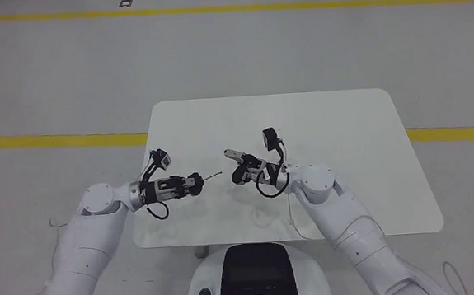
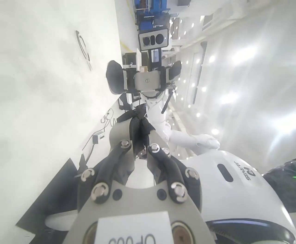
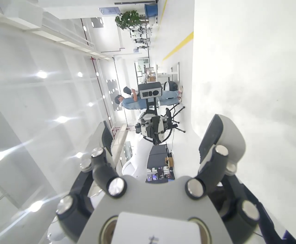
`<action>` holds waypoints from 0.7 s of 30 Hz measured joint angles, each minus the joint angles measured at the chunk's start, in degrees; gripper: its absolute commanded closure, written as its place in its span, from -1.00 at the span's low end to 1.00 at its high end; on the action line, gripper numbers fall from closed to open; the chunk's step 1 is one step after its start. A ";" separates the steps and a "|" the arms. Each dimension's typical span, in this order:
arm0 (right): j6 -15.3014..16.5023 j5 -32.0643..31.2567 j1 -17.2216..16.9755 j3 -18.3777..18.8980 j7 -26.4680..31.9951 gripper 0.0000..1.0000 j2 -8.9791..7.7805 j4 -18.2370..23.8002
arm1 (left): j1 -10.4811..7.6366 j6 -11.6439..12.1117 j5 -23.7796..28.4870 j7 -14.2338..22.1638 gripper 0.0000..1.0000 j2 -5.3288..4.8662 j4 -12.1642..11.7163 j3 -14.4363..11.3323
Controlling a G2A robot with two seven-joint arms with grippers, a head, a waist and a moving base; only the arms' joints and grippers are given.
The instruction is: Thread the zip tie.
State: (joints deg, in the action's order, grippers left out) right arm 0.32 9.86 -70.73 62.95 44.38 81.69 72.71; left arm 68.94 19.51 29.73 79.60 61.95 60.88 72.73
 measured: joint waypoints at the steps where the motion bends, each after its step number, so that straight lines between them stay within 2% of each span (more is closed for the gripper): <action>1: 0.16 -0.16 0.07 -0.24 0.80 -1.00 -0.08 0.00 | -0.66 0.02 0.37 0.16 1.00 0.01 -0.87 -0.61; 5: 0.37 -0.93 0.23 -0.85 2.39 -1.00 -0.28 0.02 | -1.89 -0.03 1.20 0.04 1.00 -0.21 -1.60 -2.81; 11: 0.36 -0.90 0.22 -0.83 2.34 -1.00 -0.27 0.02 | -1.85 -0.09 1.16 -0.03 1.00 -0.22 -1.55 -2.83; 15: 0.70 -0.17 -0.02 -0.85 2.22 -1.00 -0.35 0.03 | -2.44 -2.22 1.14 -1.26 1.00 -0.23 -2.18 -3.68; 18: 1.98 1.52 0.81 -0.82 7.01 -1.00 -0.64 -0.97 | -3.12 -2.45 2.66 0.14 1.00 -0.43 -3.06 -5.17; 21: 2.98 2.97 2.05 -1.10 11.29 -1.00 -0.80 -2.80 | -3.68 -1.31 3.47 0.06 1.00 -1.18 -3.85 -6.87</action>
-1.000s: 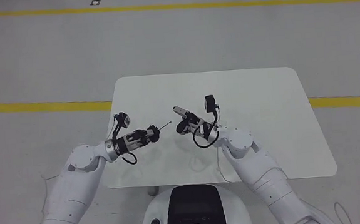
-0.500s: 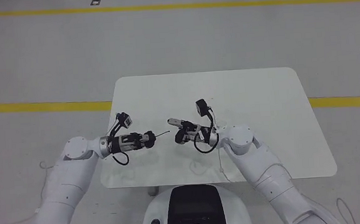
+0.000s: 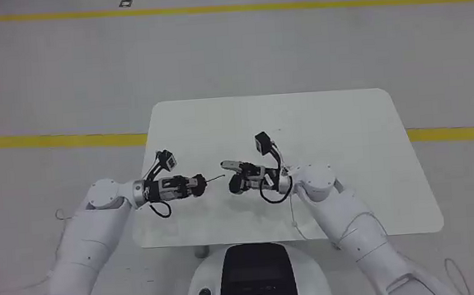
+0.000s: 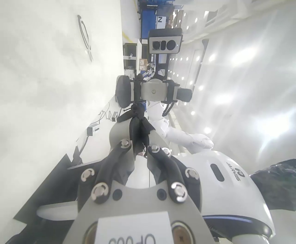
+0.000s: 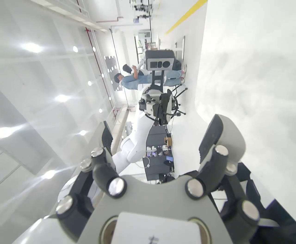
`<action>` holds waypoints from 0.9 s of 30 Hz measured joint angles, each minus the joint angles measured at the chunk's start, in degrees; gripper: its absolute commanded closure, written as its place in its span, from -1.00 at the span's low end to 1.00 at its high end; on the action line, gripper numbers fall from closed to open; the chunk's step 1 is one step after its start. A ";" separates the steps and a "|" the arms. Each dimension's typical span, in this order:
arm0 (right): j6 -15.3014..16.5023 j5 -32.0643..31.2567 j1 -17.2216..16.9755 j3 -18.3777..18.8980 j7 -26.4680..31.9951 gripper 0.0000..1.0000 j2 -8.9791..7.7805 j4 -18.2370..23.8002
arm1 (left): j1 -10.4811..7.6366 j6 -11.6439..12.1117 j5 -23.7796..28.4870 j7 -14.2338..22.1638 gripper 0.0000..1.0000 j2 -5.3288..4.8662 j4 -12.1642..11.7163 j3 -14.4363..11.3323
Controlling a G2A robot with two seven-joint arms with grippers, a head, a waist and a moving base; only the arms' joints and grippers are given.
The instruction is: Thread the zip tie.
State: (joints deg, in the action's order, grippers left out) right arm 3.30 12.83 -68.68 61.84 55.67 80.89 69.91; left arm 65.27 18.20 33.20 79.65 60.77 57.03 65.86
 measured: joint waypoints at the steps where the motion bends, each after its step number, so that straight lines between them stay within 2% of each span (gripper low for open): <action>1: 0.15 0.61 0.54 -0.24 1.15 -1.00 0.00 -0.85 | -0.21 0.53 0.48 -0.01 1.00 -0.39 -0.35 -0.58; 5: 1.26 1.39 2.35 -1.61 3.59 -1.00 0.13 -3.29 | -0.73 1.33 2.86 -0.01 1.00 -1.92 -0.35 -2.55; 8: 1.78 1.32 2.77 -1.95 3.89 -1.00 0.16 -3.85 | -0.84 1.29 3.03 -0.01 1.00 -3.04 1.26 -3.82; 13: 1.74 1.32 2.70 -1.91 3.80 -1.00 0.15 -3.76 | -0.80 1.26 3.01 -0.04 1.00 -3.07 1.37 -3.83; 16: 2.17 1.42 2.12 -1.98 1.87 -1.00 0.11 -3.24 | -0.48 0.94 2.71 -1.63 1.00 -3.07 2.22 -4.04; 20: 2.51 2.40 2.29 -1.81 1.20 -1.00 -0.04 -3.58 | -0.14 1.29 3.05 -1.16 1.00 -3.36 2.28 -3.53; 23: 3.40 2.13 2.47 -1.93 0.88 -1.00 -0.15 -3.65 | 0.34 1.29 1.18 -2.12 1.00 -3.54 3.73 -3.38; 27: 3.53 2.00 2.48 -1.95 0.77 -1.00 -0.17 -3.63 | 0.39 1.28 1.10 -2.16 1.00 -3.54 3.83 -3.38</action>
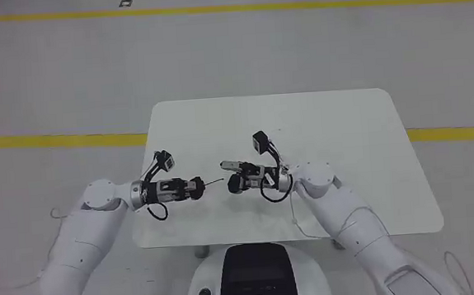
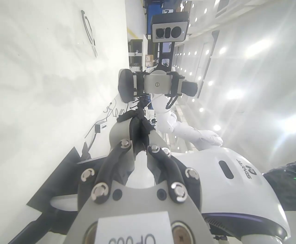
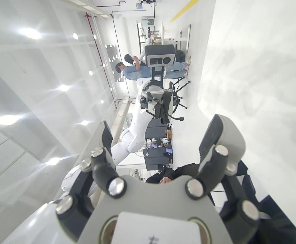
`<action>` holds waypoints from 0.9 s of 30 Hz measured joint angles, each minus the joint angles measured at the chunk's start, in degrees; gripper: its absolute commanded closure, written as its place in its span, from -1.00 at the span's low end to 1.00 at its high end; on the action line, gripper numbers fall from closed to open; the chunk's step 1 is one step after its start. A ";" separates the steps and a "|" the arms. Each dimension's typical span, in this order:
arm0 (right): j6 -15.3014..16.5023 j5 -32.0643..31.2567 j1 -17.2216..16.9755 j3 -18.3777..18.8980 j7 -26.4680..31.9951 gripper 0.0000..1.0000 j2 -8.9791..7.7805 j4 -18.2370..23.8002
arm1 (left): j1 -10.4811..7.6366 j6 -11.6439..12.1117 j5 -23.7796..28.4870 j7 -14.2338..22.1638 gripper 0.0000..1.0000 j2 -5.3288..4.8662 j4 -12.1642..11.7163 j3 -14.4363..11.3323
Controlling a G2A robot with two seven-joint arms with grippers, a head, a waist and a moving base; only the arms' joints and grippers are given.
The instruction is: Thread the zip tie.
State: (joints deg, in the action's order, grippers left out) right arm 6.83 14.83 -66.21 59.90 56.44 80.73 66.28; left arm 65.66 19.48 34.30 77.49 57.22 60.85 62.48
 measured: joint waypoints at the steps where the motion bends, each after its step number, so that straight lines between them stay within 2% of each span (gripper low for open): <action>1: -0.01 0.01 0.00 0.00 0.01 -1.00 0.00 0.00 | -0.01 0.00 0.01 0.01 1.00 0.00 -0.01 0.00; 6: -0.86 0.29 -0.50 -0.48 -0.85 -1.00 -0.06 0.60 | 0.57 -0.87 0.62 -1.04 1.00 0.10 0.80 -0.57; 10: -1.90 3.56 0.40 -0.29 2.77 -1.00 -0.20 -0.82 | 0.63 -0.24 2.84 1.86 1.00 0.05 0.24 -0.77; 14: -1.88 5.54 1.14 -0.03 4.47 -0.98 -0.35 -2.13 | 0.55 0.02 4.40 2.18 1.00 -0.21 0.48 -1.42; 15: -1.75 5.75 1.25 0.02 4.63 -0.88 -0.39 -2.31 | 0.56 0.02 4.85 2.16 1.00 -0.33 0.63 -1.59; 17: -1.41 6.14 1.36 0.17 4.88 -0.46 -0.51 -2.52 | 0.55 0.00 5.84 2.15 1.00 -0.67 0.88 -1.92; 20: -0.72 6.38 1.34 0.32 5.13 0.02 -0.70 -2.49 | 0.64 0.00 6.67 2.15 1.00 -1.17 1.75 -2.39; 23: -0.17 6.30 1.17 0.31 5.36 0.12 -0.90 -2.17 | 0.77 0.00 7.02 2.15 1.00 -1.63 2.49 -2.75; 27: 0.39 5.87 0.95 0.01 5.70 0.20 -1.13 -1.63 | 0.78 0.00 7.04 2.15 1.00 -1.65 2.50 -2.77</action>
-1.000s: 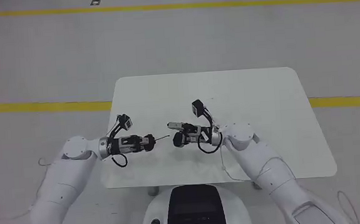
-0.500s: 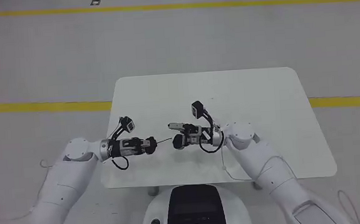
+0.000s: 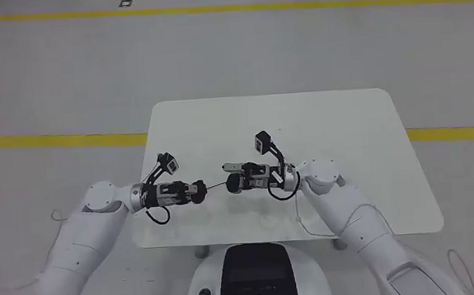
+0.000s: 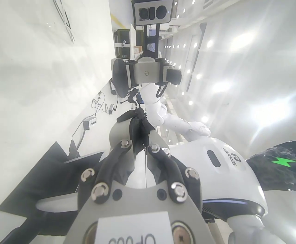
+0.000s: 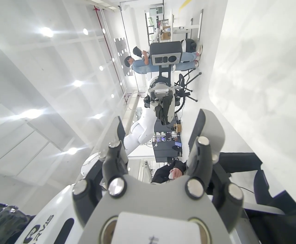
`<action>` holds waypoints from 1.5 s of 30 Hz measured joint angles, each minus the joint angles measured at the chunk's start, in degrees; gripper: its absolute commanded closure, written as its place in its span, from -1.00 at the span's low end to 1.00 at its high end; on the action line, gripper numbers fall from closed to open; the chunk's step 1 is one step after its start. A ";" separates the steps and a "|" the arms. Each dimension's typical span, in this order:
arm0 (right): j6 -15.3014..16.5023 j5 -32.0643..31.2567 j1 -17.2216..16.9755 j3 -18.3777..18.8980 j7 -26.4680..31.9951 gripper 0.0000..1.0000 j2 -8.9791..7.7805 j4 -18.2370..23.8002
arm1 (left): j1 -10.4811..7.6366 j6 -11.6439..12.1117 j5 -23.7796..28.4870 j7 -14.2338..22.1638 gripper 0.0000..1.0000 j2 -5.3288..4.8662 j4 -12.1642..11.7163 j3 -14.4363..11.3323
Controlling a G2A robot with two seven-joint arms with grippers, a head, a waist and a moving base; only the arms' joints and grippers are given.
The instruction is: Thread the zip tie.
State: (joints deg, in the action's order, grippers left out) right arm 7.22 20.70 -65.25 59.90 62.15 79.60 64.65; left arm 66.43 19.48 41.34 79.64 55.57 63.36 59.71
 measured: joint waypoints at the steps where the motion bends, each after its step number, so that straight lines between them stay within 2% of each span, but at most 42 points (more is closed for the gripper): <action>1: 0.18 -0.22 -0.05 -0.13 0.04 0.20 -0.07 0.16 | 0.00 0.00 0.00 0.00 1.00 0.00 0.00 0.00; 13: 0.29 -1.84 -0.16 -1.39 -0.39 0.52 -0.60 1.12 | 0.00 0.00 -0.01 0.00 1.00 0.01 -0.01 0.01; 25: 0.63 -1.94 0.56 -1.40 0.56 0.56 -1.27 0.63 | 0.00 0.00 -0.01 0.00 1.00 0.01 -0.01 0.01; 30: 0.19 -2.48 0.77 -1.70 1.01 0.70 -1.54 0.65 | 0.00 0.00 -0.01 0.00 1.00 0.01 -0.01 0.01; 38: 0.17 -2.34 1.45 -2.90 0.77 0.80 -1.56 -0.02 | 0.00 0.00 -0.01 0.00 1.00 0.01 -0.01 0.01; 40: 0.30 -2.22 1.58 -3.12 0.68 1.00 -1.58 -0.16 | 0.00 0.00 -0.01 0.00 1.00 0.01 -0.01 0.01; 45: 0.57 -2.07 1.76 -3.47 0.38 1.00 -1.66 -0.28 | 0.00 0.00 -0.01 0.00 1.00 0.01 -0.01 0.01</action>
State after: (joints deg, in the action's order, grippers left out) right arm 7.78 18.62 -63.49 56.43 62.52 77.94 64.37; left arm 66.43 19.48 41.33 79.64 55.57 63.35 59.72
